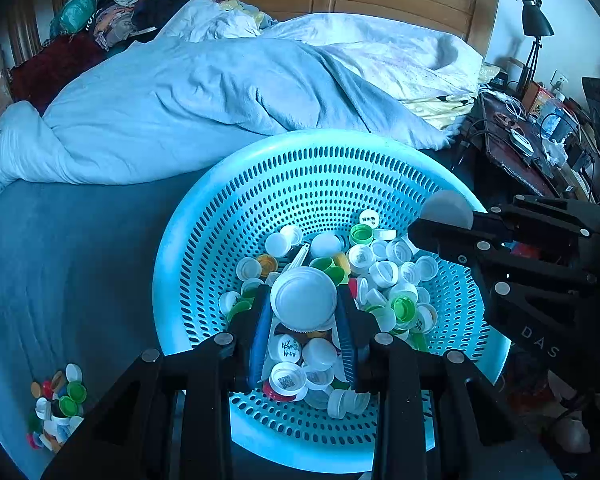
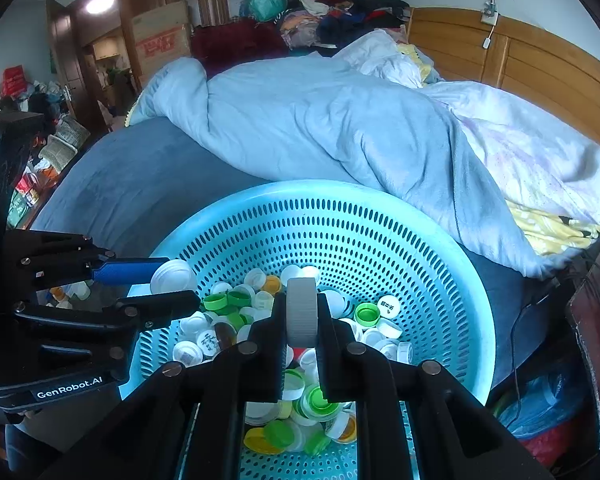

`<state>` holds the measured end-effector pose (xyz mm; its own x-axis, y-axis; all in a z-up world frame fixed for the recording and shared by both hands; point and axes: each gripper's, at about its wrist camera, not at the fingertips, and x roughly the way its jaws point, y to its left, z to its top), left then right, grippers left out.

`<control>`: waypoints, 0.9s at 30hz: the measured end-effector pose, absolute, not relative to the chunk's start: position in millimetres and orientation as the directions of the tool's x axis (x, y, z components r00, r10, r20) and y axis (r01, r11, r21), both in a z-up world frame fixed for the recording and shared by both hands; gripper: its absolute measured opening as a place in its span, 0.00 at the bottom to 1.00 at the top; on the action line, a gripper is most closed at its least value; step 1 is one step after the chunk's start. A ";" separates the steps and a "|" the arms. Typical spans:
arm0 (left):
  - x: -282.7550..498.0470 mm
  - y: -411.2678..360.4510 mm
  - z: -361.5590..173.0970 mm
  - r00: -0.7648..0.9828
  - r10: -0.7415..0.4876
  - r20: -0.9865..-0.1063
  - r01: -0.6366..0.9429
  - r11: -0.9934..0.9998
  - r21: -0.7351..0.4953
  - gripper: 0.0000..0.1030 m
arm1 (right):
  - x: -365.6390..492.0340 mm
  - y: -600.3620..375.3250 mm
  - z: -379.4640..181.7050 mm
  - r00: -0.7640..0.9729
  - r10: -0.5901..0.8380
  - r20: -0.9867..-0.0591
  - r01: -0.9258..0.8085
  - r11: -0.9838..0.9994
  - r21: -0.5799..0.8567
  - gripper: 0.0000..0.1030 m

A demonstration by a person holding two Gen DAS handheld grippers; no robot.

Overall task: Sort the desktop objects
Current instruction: 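Open the left gripper over the basket while the right gripper opens too, then move both grippers back to the cap pile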

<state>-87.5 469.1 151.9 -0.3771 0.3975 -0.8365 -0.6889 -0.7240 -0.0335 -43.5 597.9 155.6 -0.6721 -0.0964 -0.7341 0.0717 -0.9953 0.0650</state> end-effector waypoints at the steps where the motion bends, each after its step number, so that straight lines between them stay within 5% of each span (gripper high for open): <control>1: -87.0 469.1 150.9 -0.375 0.398 -0.837 -0.689 -0.724 -0.035 0.26 | -43.6 597.7 155.3 -0.671 -0.099 -0.735 0.073 -0.995 0.067 0.13; 6: -87.7 465.8 149.0 -0.368 0.403 -0.838 -0.684 -0.728 -0.049 0.27 | -43.1 596.5 155.5 -0.673 -0.098 -0.733 0.074 -0.995 0.065 0.13; 7: -88.3 465.4 148.4 -0.362 0.403 -0.840 -0.683 -0.728 -0.055 0.36 | -42.7 596.5 155.8 -0.676 -0.093 -0.731 0.070 -0.996 0.063 0.14; 8: -88.7 464.4 148.4 -0.363 0.405 -0.839 -0.682 -0.730 -0.057 0.57 | -42.3 597.7 156.5 -0.682 -0.087 -0.727 0.060 -0.996 0.062 0.19; 10: -88.9 458.6 150.4 -0.380 0.411 -0.828 -0.671 -0.739 -0.059 0.66 | -41.2 601.7 157.9 -0.694 -0.059 -0.718 0.028 -0.998 0.055 0.60; 12: -90.3 451.9 151.3 -0.378 0.422 -0.824 -0.664 -0.744 -0.077 0.66 | -40.3 606.0 159.3 -0.701 -0.060 -0.710 0.020 -0.998 0.065 0.71; 18: -93.2 388.8 159.1 -0.473 0.419 -0.776 -0.609 -0.791 -0.056 0.68 | -27.1 598.9 170.4 -0.755 -0.098 -0.649 0.049 -0.994 0.093 0.75; 27: -193.1 189.8 69.3 -0.453 0.097 -0.886 -0.287 -0.957 0.043 0.72 | 4.3 544.7 181.9 -0.782 -0.198 -0.592 0.190 -0.979 0.076 0.75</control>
<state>-193.1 189.8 69.3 -0.4534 0.0967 -0.8861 -0.2871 -0.9570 0.0425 4.3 544.7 181.9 -0.7816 -0.1980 -0.5916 0.1903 -0.9788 0.0762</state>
